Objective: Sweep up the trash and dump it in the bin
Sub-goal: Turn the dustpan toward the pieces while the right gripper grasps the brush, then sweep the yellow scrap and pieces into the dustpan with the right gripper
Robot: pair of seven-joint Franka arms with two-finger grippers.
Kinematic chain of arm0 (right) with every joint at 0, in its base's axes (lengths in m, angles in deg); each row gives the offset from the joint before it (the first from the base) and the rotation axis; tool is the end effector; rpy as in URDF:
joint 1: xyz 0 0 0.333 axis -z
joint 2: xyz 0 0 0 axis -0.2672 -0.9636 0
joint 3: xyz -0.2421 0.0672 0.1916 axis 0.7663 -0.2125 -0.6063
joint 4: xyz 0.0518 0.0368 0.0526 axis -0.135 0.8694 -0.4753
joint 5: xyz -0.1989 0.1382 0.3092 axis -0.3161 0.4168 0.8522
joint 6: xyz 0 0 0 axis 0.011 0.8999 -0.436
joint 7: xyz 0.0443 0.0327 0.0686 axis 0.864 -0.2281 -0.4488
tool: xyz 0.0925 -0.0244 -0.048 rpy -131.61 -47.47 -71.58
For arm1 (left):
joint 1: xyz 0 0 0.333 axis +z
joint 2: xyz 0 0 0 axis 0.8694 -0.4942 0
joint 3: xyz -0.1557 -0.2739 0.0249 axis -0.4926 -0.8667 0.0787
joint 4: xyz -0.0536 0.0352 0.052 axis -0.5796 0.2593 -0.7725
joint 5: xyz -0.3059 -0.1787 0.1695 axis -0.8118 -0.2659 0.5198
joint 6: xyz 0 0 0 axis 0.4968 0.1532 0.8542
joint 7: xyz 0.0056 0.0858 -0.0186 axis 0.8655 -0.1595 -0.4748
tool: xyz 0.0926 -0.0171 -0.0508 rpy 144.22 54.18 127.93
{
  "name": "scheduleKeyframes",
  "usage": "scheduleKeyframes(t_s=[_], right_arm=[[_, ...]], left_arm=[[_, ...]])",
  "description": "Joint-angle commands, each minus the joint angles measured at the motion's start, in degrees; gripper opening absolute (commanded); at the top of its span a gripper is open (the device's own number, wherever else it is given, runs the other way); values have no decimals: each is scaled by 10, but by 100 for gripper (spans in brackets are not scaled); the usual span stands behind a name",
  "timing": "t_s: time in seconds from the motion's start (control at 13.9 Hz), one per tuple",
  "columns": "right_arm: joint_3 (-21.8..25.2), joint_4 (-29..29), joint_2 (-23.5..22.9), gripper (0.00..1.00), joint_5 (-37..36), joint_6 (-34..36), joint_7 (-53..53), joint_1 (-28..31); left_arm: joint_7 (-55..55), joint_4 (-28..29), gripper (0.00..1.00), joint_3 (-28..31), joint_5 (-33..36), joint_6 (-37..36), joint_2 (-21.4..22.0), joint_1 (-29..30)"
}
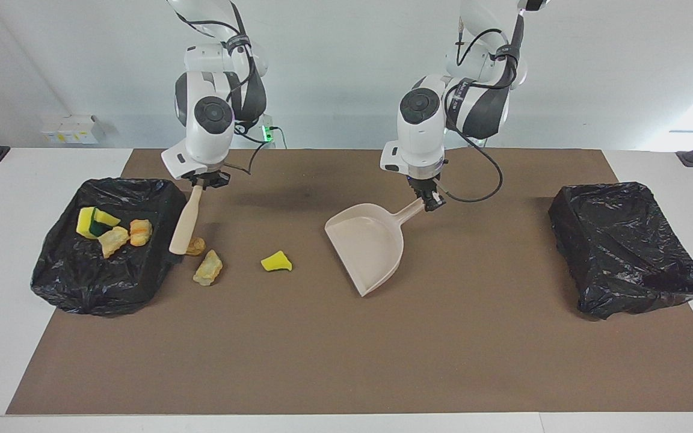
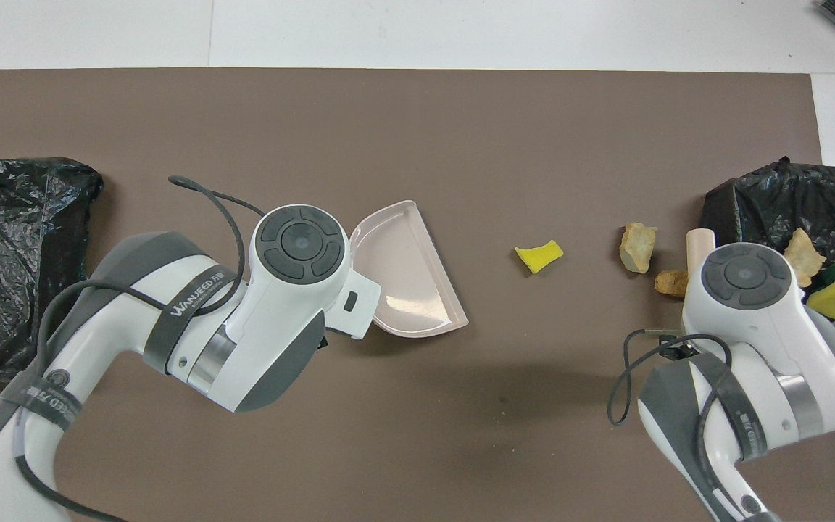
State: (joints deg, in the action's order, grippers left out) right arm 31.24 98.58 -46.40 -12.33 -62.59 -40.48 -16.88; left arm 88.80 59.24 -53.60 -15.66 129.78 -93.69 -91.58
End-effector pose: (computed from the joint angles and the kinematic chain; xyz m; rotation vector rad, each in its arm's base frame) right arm 0.4596 0.0255 0.3812 2.6863 -0.1776 -0.3452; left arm 0.4860 -0.3112 0.4245 -2.4071 1.7730 0.2743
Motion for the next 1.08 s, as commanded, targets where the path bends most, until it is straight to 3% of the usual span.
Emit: scheduleKeyframes(t_s=[0.0,0.36,0.72,0.86,1.01], right_arm=[[-9,28,1,0,-12,-42,-15,20],[-13,35,-31,0,10,-115,-53,29],[-14,15,-41,0,151,-115,-115,-44],[-14,-16,-52,0,207,-99,-105,-94],[-13,-60,-60,0,215,-51,-82,-112]], left_arm=[[87,31,0,3,25,29,24,1],[235,55,0,2,26,96,22,63],[243,50,0,2,26,119,8,73],[242,49,0,2,26,120,-2,72],[241,50,0,2,26,128,-5,73]])
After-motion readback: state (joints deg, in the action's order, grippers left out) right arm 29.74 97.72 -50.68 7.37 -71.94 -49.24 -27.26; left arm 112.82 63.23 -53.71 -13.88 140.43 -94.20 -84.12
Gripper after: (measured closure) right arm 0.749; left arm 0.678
